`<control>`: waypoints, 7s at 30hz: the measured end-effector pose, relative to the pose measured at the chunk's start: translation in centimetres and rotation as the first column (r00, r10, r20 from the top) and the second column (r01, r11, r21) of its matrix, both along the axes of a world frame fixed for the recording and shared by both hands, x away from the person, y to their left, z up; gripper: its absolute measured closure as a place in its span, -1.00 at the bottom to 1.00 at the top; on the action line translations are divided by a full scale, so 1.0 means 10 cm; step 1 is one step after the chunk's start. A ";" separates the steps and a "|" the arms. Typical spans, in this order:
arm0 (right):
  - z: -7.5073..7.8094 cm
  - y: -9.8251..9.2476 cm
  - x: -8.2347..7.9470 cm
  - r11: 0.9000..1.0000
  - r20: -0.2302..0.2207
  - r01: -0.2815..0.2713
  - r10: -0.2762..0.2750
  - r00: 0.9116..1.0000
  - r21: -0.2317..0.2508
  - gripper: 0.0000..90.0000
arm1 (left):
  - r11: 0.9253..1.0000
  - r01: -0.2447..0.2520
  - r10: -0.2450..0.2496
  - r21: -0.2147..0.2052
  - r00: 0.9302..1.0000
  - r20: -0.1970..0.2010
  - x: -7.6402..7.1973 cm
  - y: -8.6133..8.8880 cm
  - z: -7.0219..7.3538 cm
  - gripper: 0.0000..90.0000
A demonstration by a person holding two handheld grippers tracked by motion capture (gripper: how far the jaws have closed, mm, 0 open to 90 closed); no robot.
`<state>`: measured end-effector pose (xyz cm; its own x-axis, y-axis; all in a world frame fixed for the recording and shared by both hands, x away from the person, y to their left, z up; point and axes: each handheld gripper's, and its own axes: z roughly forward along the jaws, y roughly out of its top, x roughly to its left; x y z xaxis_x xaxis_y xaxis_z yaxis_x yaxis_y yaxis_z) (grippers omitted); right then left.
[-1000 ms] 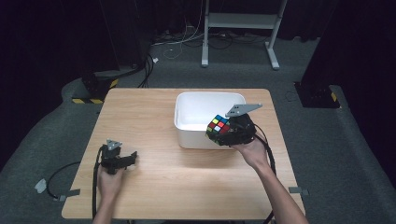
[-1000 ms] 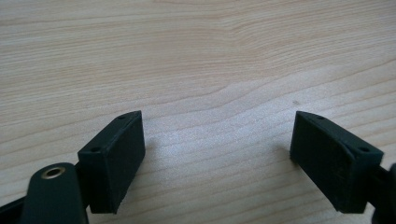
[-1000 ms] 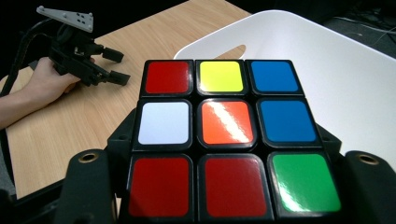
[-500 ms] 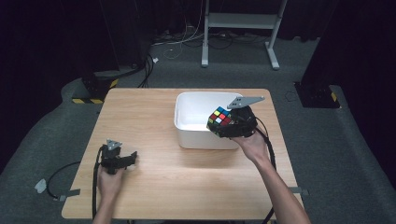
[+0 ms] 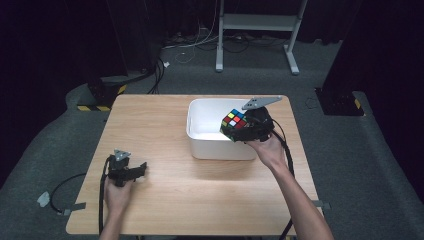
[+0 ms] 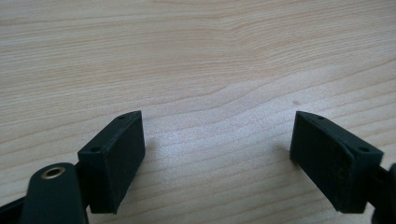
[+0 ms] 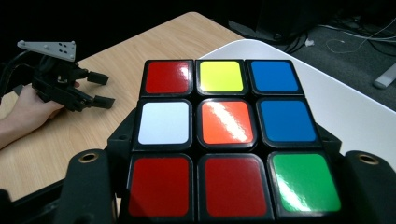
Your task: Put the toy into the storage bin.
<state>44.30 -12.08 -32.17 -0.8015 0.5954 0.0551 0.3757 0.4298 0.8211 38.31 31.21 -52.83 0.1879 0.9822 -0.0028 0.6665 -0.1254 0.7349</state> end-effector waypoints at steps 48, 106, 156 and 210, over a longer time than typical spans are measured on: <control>0.07 0.04 0.56 0.997 -0.005 0.045 -0.046 0.999 -0.057 -0.25 | 1.000 0.000 0.000 0.000 1.000 0.000 0.00 0.00 0.00 -0.60; -0.19 0.11 1.12 0.975 -0.083 0.186 -0.196 0.977 -0.119 -0.25 | 1.000 0.000 0.000 0.000 1.000 0.001 0.00 0.00 0.00 -0.60; -0.57 0.04 1.24 0.959 -0.155 0.213 -0.243 0.958 -0.184 -0.25 | 1.000 0.000 0.000 0.000 1.000 0.000 0.00 0.00 0.00 -0.60; -0.56 0.06 1.03 0.966 -0.141 0.190 -0.216 0.966 -0.178 -0.26 | 1.000 0.000 0.000 -0.001 1.000 0.001 0.00 0.00 0.00 -0.60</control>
<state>54.56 -11.49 -37.82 -0.6517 0.7560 0.0609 0.5882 0.4530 0.6699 38.33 31.24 -52.83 0.1880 0.9822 -0.0033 0.6658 -0.1250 0.7356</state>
